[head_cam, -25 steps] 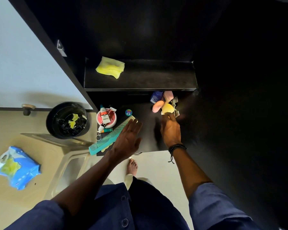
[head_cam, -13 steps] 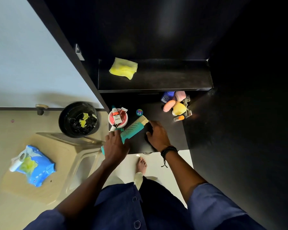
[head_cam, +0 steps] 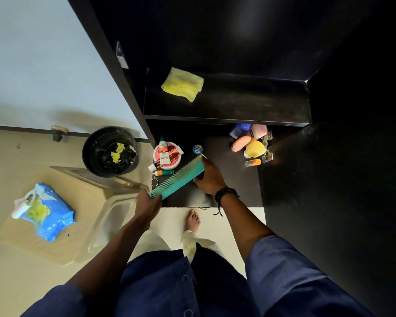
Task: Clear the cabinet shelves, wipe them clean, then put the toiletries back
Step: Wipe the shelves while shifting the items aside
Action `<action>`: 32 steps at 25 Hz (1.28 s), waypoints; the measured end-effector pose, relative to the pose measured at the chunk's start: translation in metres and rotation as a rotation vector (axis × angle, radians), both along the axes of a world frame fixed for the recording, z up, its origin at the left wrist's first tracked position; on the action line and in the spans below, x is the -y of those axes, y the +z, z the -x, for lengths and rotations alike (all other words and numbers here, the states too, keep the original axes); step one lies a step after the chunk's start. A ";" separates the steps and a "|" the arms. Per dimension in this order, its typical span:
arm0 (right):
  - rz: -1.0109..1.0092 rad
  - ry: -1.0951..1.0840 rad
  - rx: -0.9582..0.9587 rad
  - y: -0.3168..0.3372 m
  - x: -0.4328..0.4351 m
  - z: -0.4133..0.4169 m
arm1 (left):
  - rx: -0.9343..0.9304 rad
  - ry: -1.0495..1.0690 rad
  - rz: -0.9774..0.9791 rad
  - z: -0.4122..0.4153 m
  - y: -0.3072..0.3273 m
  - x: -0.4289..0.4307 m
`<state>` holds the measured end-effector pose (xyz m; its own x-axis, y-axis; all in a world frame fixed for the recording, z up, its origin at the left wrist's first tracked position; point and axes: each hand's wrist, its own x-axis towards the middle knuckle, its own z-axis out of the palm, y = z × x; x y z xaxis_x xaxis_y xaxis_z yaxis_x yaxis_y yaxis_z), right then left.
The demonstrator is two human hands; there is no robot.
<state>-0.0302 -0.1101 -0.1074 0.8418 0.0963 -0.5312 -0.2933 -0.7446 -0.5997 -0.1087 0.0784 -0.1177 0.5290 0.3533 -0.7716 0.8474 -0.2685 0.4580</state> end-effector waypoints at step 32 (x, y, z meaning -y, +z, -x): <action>-0.335 -0.761 -0.109 -0.001 0.084 0.096 | -0.140 -0.307 0.204 0.020 0.025 0.133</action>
<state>-0.1259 -0.1945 -0.1079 0.6864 -0.3107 -0.6575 -0.7126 -0.1073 -0.6933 -0.1287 -0.0549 -0.0928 0.4705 0.0266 -0.8820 0.8001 -0.4344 0.4137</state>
